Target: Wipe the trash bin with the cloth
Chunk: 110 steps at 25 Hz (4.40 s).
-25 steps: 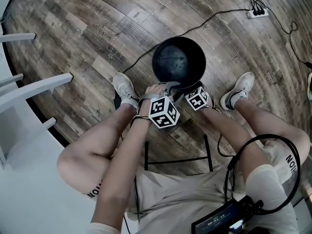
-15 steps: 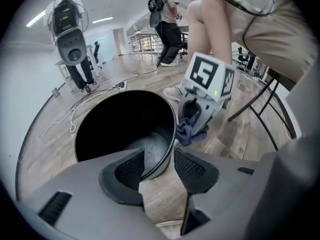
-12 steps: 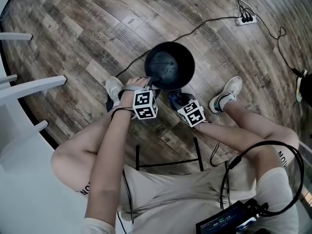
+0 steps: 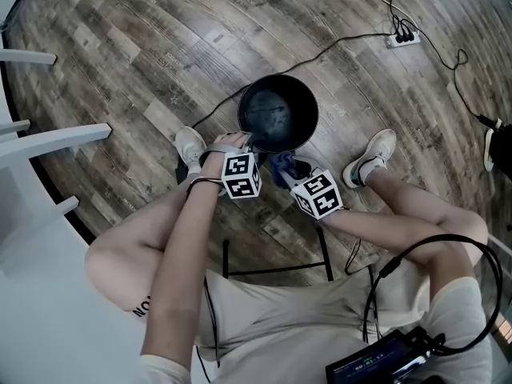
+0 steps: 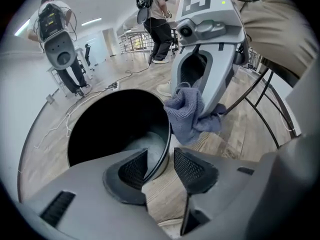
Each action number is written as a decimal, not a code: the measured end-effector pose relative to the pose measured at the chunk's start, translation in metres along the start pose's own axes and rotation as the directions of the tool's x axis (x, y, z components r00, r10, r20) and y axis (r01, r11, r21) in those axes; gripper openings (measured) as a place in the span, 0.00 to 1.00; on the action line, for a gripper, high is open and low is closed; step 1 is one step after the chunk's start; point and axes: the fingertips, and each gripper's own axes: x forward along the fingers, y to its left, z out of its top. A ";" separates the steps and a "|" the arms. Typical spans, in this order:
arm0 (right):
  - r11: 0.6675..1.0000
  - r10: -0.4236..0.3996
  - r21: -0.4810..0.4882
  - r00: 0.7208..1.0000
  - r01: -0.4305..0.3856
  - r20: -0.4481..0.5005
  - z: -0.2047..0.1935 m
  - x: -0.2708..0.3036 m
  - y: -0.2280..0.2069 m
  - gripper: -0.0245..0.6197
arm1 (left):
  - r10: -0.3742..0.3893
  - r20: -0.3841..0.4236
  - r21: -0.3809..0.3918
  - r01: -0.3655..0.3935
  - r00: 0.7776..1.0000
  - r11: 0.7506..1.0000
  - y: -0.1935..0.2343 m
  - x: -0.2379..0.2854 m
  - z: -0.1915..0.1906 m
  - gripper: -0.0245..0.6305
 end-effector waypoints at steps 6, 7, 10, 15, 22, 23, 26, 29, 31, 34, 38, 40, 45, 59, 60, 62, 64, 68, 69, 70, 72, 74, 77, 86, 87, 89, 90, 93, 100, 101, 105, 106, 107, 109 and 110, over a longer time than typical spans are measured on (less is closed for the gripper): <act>0.999 -0.014 -0.052 1.000 0.013 -0.020 -0.013 0.011 -0.007 0.20 | -0.077 0.018 -0.029 0.077 0.997 0.997 -0.013 -0.001 0.009 0.31; 0.998 -0.016 -0.066 1.000 0.015 -0.023 -0.016 0.014 -0.009 0.20 | -0.087 0.025 -0.032 0.087 0.996 0.996 -0.014 -0.001 0.010 0.31; 0.995 -0.023 -0.099 0.999 0.018 -0.045 -0.027 0.027 -0.015 0.20 | -0.110 0.039 -0.038 0.111 0.993 0.993 -0.018 -0.002 0.012 0.31; 0.973 -0.026 -0.230 0.994 0.002 -0.102 -0.051 0.055 -0.026 0.20 | -0.133 0.052 -0.036 0.135 0.990 0.990 -0.019 -0.003 0.015 0.31; 0.958 -0.062 -0.286 0.985 0.014 -0.163 -0.085 0.098 -0.046 0.20 | -0.137 0.071 -0.052 0.141 0.988 0.989 -0.019 -0.003 0.018 0.31; 0.959 -0.069 -0.283 0.983 0.018 -0.173 -0.089 0.103 -0.048 0.20 | -0.138 0.074 -0.055 0.142 0.988 0.988 -0.019 -0.004 0.019 0.30; 0.957 -0.087 -0.288 0.976 0.026 -0.202 -0.100 0.116 -0.055 0.20 | -0.138 0.084 -0.071 0.144 0.987 0.987 -0.017 -0.005 0.020 0.30; 0.946 -0.111 -0.322 0.966 0.031 -0.233 -0.111 0.129 -0.065 0.20 | -0.122 0.095 -0.101 0.132 0.988 0.986 -0.013 -0.006 0.022 0.30; 0.941 -0.136 -0.336 0.957 0.043 -0.258 -0.120 0.136 -0.076 0.20 | -0.107 0.097 -0.117 0.118 0.990 0.986 -0.012 -0.004 0.023 0.30; 0.945 -0.186 -0.315 0.942 0.094 -0.280 -0.130 0.142 -0.093 0.20 | -0.081 0.093 -0.124 0.092 0.992 0.988 -0.012 -0.001 0.023 0.30; 0.951 -0.222 -0.273 0.936 0.146 -0.272 -0.131 0.136 -0.096 0.20 | -0.043 0.092 -0.163 0.057 0.995 0.985 -0.010 -0.001 0.021 0.30; 0.957 -0.211 -0.253 0.941 0.143 -0.266 -0.130 0.127 -0.093 0.20 | -0.025 0.090 -0.185 0.041 0.996 0.982 -0.010 -0.001 0.022 0.30; 0.965 -0.161 -0.245 0.951 0.095 -0.263 -0.132 0.096 -0.078 0.20 | 0.021 0.103 -0.194 -0.001 0.994 0.981 -0.008 -0.008 0.027 0.30; 0.973 -0.229 -0.054 0.971 0.225 -0.075 -0.023 -0.035 -0.105 0.20 | 0.210 0.244 -0.417 -0.093 0.947 0.904 0.038 -0.080 0.080 0.30; 0.971 -0.236 -0.047 0.970 0.233 -0.053 -0.011 -0.046 -0.107 0.20 | 0.232 0.245 -0.438 -0.106 0.941 0.893 0.044 -0.088 0.081 0.30; 0.969 -0.245 -0.024 0.970 0.245 -0.006 0.012 -0.065 -0.106 0.20 | 0.269 0.251 -0.468 -0.127 0.930 0.875 0.054 -0.107 0.086 0.30; 0.969 -0.246 0.001 0.968 0.246 0.040 0.033 -0.081 -0.101 0.20 | 0.310 0.267 -0.492 -0.148 0.913 0.858 0.064 -0.129 0.098 0.30; 0.969 -0.245 0.047 0.959 0.241 0.141 0.081 -0.106 -0.096 0.20 | 0.404 0.324 -0.540 -0.184 0.855 0.822 0.090 -0.184 0.136 0.30; 0.970 -0.242 0.055 0.956 0.236 0.168 0.096 -0.111 -0.094 0.20 | 0.419 0.340 -0.540 -0.190 0.842 0.820 0.095 -0.198 0.145 0.30; 0.972 -0.235 0.060 0.953 0.228 0.192 0.109 -0.116 -0.090 0.20 | 0.427 0.357 -0.537 -0.191 0.831 0.821 0.098 -0.211 0.152 0.30; 0.975 -0.220 0.065 0.946 0.210 0.237 0.132 -0.128 -0.080 0.20 | 0.428 0.398 -0.533 -0.175 0.812 0.828 0.096 -0.236 0.165 0.30; 0.978 -0.210 0.063 0.937 0.201 0.278 0.151 -0.143 -0.070 0.20 | 0.425 0.439 -0.532 -0.152 0.791 0.833 0.091 -0.258 0.177 0.30; 0.980 -0.198 0.051 0.920 0.192 0.339 0.179 -0.163 -0.061 0.20 | 0.439 0.467 -0.552 -0.135 0.768 0.823 0.091 -0.280 0.183 0.30; 0.975 -0.135 -0.089 0.856 0.206 0.499 0.268 -0.204 -0.010 0.20 | 0.541 0.416 -0.575 -0.250 0.731 0.779 0.110 -0.312 0.169 0.30; 0.970 -0.131 -0.112 0.850 0.217 0.511 0.273 -0.208 -0.006 0.20 | 0.546 0.413 -0.575 -0.256 0.729 0.777 0.112 -0.311 0.167 0.30; 0.960 -0.130 -0.143 0.837 0.239 0.531 0.282 -0.216 -0.003 0.20 | 0.550 0.409 -0.572 -0.265 0.728 0.776 0.117 -0.308 0.166 0.30; 0.959 -0.130 -0.144 0.833 0.243 0.537 0.285 -0.219 -0.003 0.20 | 0.551 0.408 -0.570 -0.268 0.728 0.777 0.119 -0.306 0.165 0.30; 0.967 -0.127 -0.117 0.826 0.227 0.548 0.294 -0.228 -0.003 0.20 | 0.554 0.413 -0.570 -0.269 0.723 0.776 0.127 -0.305 0.166 0.30; 0.963 -0.112 -0.127 0.784 0.236 0.610 0.313 -0.237 -0.008 0.20 | 0.629 0.409 -0.634 -0.290 0.661 0.717 0.168 -0.315 0.162 0.30; 0.962 -0.119 -0.123 0.780 0.244 0.615 0.310 -0.235 -0.011 0.20 | 0.636 0.403 -0.641 -0.293 0.659 0.709 0.169 -0.313 0.159 0.30; 0.966 -0.141 -0.085 0.777 0.243 0.613 0.302 -0.222 -0.021 0.20 | 0.626 0.389 -0.673 -0.256 0.676 0.694 0.167 -0.290 0.150 0.30; 0.966 -0.141 -0.085 0.777 0.242 0.614 0.303 -0.218 -0.022 0.20 | 0.619 0.388 -0.688 -0.232 0.683 0.688 0.166 -0.284 0.147 0.30; 0.965 -0.141 -0.088 0.775 0.246 0.615 0.305 -0.215 -0.023 0.20 | 0.610 0.386 -0.700 -0.211 0.692 0.682 0.167 -0.278 0.145 0.30; 0.961 -0.148 -0.094 0.774 0.259 0.616 0.310 -0.210 -0.027 0.20 | 0.599 0.385 -0.712 -0.187 0.702 0.677 0.171 -0.270 0.144 0.30; 0.959 -0.153 -0.097 0.775 0.266 0.613 0.310 -0.208 -0.029 0.20 | 0.598 0.383 -0.714 -0.185 0.704 0.675 0.173 -0.268 0.145 0.30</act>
